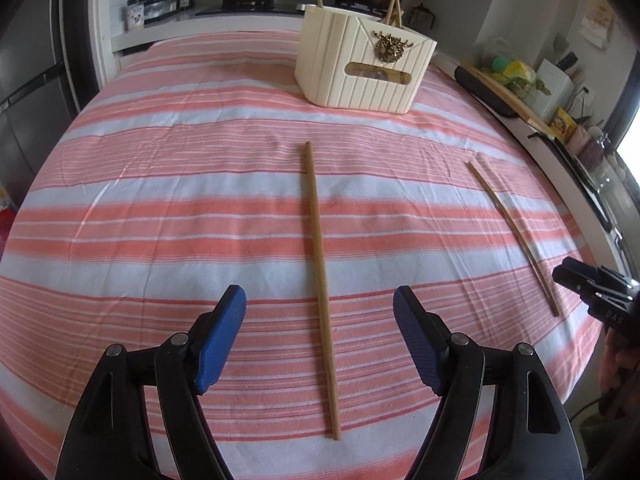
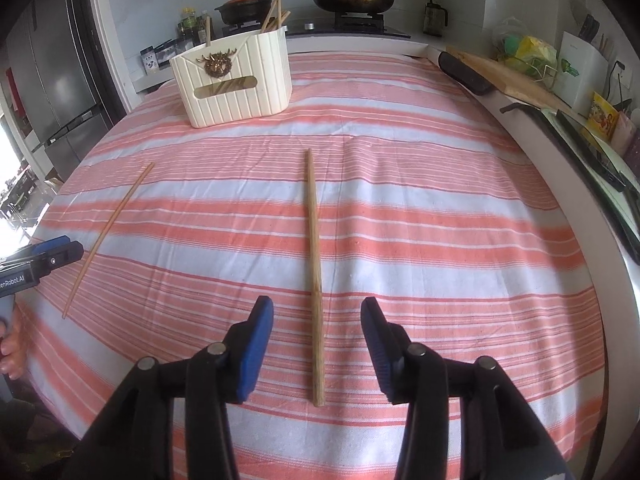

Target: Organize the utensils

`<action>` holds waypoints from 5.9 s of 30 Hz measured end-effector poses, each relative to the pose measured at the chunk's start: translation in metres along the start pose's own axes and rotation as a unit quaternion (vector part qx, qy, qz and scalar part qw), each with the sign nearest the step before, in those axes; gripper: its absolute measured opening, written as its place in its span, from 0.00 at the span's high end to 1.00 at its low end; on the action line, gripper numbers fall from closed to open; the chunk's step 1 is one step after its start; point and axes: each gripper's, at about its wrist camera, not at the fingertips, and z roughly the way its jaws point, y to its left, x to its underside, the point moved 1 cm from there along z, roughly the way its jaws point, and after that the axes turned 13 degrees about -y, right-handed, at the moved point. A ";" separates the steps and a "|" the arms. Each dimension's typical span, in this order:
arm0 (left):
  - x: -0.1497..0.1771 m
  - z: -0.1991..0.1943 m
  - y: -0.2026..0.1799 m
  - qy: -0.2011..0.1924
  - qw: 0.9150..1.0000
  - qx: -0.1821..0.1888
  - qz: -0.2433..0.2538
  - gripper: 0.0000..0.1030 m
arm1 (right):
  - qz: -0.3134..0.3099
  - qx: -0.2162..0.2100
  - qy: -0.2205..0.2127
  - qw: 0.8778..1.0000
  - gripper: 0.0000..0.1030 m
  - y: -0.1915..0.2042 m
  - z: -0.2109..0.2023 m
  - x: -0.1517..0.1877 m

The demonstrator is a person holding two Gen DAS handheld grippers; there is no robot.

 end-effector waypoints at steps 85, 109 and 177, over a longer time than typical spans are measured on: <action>-0.139 -0.075 0.000 -0.178 0.978 0.110 0.007 0.95 | -0.051 -0.119 -0.183 0.975 0.94 0.057 -0.044 -0.158; -0.336 -0.084 -0.014 -0.304 0.947 0.090 0.052 0.95 | -0.079 -0.114 -0.331 0.934 0.94 0.071 -0.050 -0.342; -0.114 -0.150 -0.082 -0.214 0.968 -0.124 0.033 0.00 | -0.030 0.003 -0.234 0.972 0.00 0.086 -0.152 -0.129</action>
